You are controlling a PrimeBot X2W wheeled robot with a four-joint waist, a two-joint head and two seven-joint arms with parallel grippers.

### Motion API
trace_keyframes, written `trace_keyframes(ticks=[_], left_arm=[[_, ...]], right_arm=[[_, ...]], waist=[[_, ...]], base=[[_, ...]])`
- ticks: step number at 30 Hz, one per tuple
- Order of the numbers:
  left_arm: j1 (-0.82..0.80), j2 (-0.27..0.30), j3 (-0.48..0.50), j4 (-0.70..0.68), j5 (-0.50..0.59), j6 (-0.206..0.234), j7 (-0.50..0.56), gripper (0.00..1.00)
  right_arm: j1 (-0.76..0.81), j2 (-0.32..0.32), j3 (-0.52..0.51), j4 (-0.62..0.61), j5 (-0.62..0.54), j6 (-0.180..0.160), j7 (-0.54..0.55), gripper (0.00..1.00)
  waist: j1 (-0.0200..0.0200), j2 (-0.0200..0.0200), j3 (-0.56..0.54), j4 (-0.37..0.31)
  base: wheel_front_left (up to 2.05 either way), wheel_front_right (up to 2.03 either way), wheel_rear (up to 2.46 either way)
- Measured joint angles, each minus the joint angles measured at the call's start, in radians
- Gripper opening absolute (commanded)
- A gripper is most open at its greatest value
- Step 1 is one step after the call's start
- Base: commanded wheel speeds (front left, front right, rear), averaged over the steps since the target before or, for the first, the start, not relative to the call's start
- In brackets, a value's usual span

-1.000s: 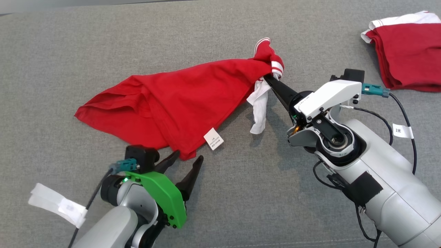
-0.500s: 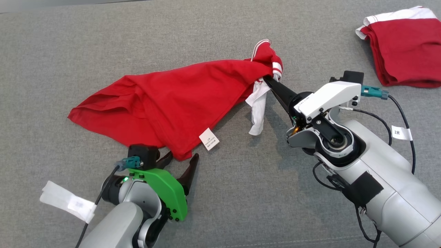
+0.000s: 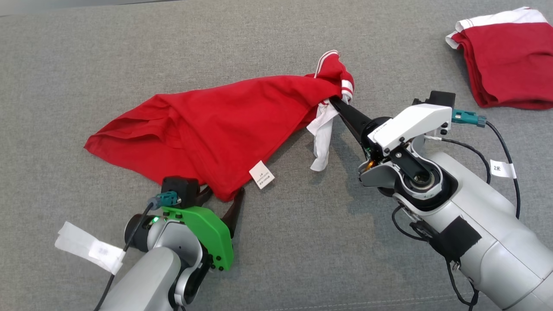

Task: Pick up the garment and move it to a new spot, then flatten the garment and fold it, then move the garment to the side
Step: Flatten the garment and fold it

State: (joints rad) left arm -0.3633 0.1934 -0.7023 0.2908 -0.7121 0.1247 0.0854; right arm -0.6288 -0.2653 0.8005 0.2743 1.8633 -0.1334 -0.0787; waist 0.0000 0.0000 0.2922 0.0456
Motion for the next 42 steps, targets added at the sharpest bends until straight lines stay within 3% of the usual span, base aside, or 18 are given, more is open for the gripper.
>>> trace_keyframes(ticks=[1, 10, 22, 23, 25, 26, 28, 36, 42], left_arm=[[-0.003, -0.002, 0.001, 0.003, 0.002, 0.000, -0.006, 0.00], [-0.038, 0.002, 0.017, -0.048, 0.007, 0.000, -0.008, 0.00], [-0.044, 0.184, 0.095, -0.340, -0.028, -0.024, 0.042, 0.00], [-0.039, 0.191, 0.099, -0.367, -0.040, -0.029, 0.052, 0.00], [-0.018, 0.201, 0.105, -0.408, -0.070, -0.029, 0.073, 0.00], [-0.005, 0.210, 0.107, -0.419, -0.076, -0.029, 0.085, 0.00], [0.019, 0.234, 0.107, -0.435, -0.076, -0.029, 0.105, 0.00], [0.058, 0.300, 0.139, -0.544, -0.077, -0.026, 0.145, 0.00], [0.062, 0.352, 0.260, -0.636, -0.075, -0.009, 0.141, 0.00]], right_arm=[[0.000, -0.002, 0.002, -0.001, 0.006, 0.000, 0.000, 0.00], [0.002, -0.033, 0.017, -0.006, 0.030, 0.000, -0.031, 0.00], [0.064, -0.187, 0.182, -0.108, -0.123, 0.000, -0.055, 0.00], [0.071, -0.198, 0.197, -0.111, -0.132, 0.000, -0.048, 0.10], [0.081, -0.216, 0.226, -0.109, -0.157, 0.000, -0.046, 0.20], [0.082, -0.225, 0.243, -0.104, -0.172, 0.000, -0.043, 0.33], [0.084, -0.238, 0.253, -0.088, -0.195, 0.000, -0.044, 0.99], [0.084, -0.304, 0.249, -0.079, -0.273, 0.000, -0.108, 1.00], [0.109, -0.368, 0.244, -0.149, -0.281, 0.000, -0.123, 1.00]], waist=[[0.0000, 0.0000, 0.000, 0.000], [0.0000, 0.0000, -0.002, 0.004], [0.0000, 0.0000, -0.046, 0.024], [0.0000, 0.0000, -0.049, 0.024], [0.0000, 0.0000, -0.052, 0.022], [0.0000, 0.0000, -0.052, 0.019], [0.0000, 0.0000, -0.050, 0.012], [0.0000, 0.0000, -0.035, -0.018], [0.0000, 0.0000, -0.031, -0.022]], base=[[0.00, 0.00, 0.00], [0.00, 0.00, 0.00], [0.00, 0.00, 0.00], [0.00, 0.00, 0.00], [0.00, 0.00, 0.00], [0.00, 0.00, 0.00], [0.00, 0.00, 0.00], [0.00, 0.00, 0.00], [0.00, 0.00, 0.00]])
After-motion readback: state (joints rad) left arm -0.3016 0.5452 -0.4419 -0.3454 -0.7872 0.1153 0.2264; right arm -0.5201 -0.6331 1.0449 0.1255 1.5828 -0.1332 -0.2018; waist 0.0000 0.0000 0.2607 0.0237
